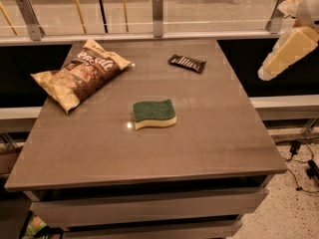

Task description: Pick rxbar chocolate

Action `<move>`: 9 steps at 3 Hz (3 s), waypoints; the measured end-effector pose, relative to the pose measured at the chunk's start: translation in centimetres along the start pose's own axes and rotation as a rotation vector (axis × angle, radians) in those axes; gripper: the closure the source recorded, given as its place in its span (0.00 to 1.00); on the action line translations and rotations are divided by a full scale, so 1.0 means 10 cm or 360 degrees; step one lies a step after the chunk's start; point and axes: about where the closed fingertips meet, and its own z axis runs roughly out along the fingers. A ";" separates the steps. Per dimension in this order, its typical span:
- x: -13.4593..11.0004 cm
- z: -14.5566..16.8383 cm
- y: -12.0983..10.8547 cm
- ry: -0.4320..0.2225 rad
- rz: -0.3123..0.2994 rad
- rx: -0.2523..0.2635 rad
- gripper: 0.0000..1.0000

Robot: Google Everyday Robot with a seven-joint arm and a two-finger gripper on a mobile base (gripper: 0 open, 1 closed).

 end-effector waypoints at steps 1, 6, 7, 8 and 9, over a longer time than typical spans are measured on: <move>0.00 0.22 -0.16 -0.0060 0.0124 -0.0070 0.00; -0.06 1.09 -0.63 -0.0391 0.0399 -0.0048 0.00; -0.10 1.20 -0.72 -0.0441 0.0392 -0.0073 0.00; -0.11 1.43 -0.81 -0.0537 0.0420 -0.0107 0.00; -0.09 1.63 -0.87 -0.0609 0.0474 -0.0125 0.00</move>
Offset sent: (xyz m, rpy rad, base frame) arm 0.0784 0.0049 -0.0364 0.2794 0.0968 -0.0534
